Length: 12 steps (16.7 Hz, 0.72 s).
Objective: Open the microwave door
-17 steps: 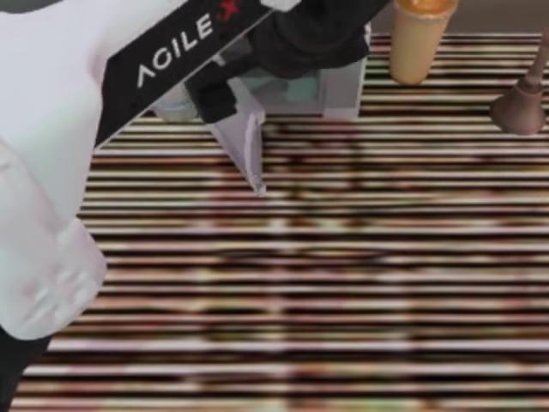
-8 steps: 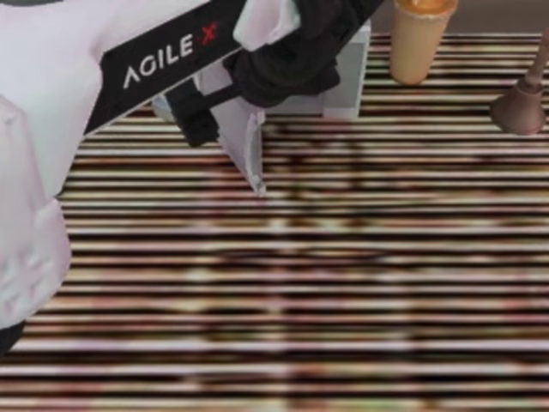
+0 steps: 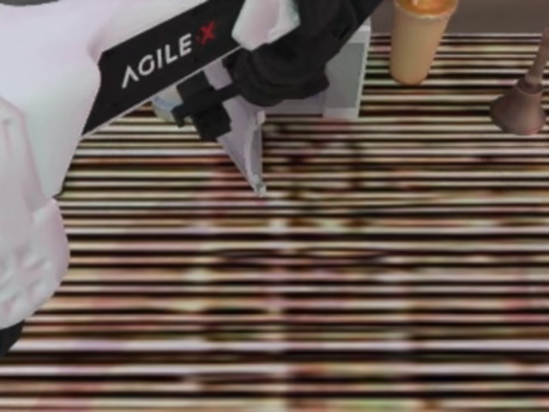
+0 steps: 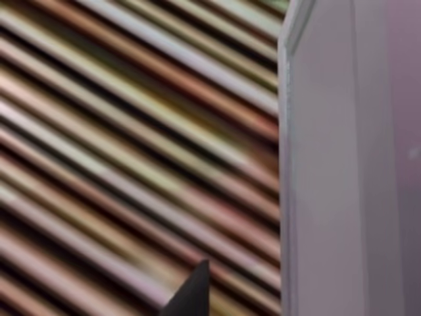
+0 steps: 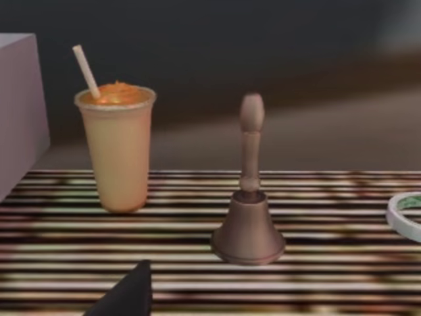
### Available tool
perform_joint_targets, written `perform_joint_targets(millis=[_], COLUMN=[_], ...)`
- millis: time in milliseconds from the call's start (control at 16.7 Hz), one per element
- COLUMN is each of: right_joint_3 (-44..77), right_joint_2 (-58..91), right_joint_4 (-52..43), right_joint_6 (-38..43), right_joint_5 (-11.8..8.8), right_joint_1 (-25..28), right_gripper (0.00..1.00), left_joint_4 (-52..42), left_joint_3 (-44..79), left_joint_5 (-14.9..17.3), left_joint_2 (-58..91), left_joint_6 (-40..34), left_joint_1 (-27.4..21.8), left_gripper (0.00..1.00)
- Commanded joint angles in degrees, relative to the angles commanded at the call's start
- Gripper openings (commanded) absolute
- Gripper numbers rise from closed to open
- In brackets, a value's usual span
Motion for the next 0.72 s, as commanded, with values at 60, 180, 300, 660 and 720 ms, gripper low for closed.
perform_joint_targets(millis=[60,180,300,660,720], right_joint_3=[0.0,0.0,0.0,0.0,0.0], right_joint_2=[0.0,0.0,0.0,0.0,0.0], right_joint_4=[0.0,0.0,0.0,0.0,0.0], right_joint_6=[0.0,0.0,0.0,0.0,0.0], right_joint_5=[0.0,0.0,0.0,0.0,0.0], right_joint_1=[0.0,0.0,0.0,0.0,0.0], right_gripper=[1.0,1.0,1.0,1.0,1.0], left_joint_4=[0.0,0.0,0.0,0.0,0.0], left_joint_3=[0.0,0.0,0.0,0.0,0.0], left_joint_5=[0.0,0.0,0.0,0.0,0.0], left_joint_2=[0.0,0.0,0.0,0.0,0.0], left_joint_6=[0.0,0.0,0.0,0.0,0.0], left_joint_1=[0.0,0.0,0.0,0.0,0.0], left_gripper=[0.47,0.32,0.17,0.0,0.0])
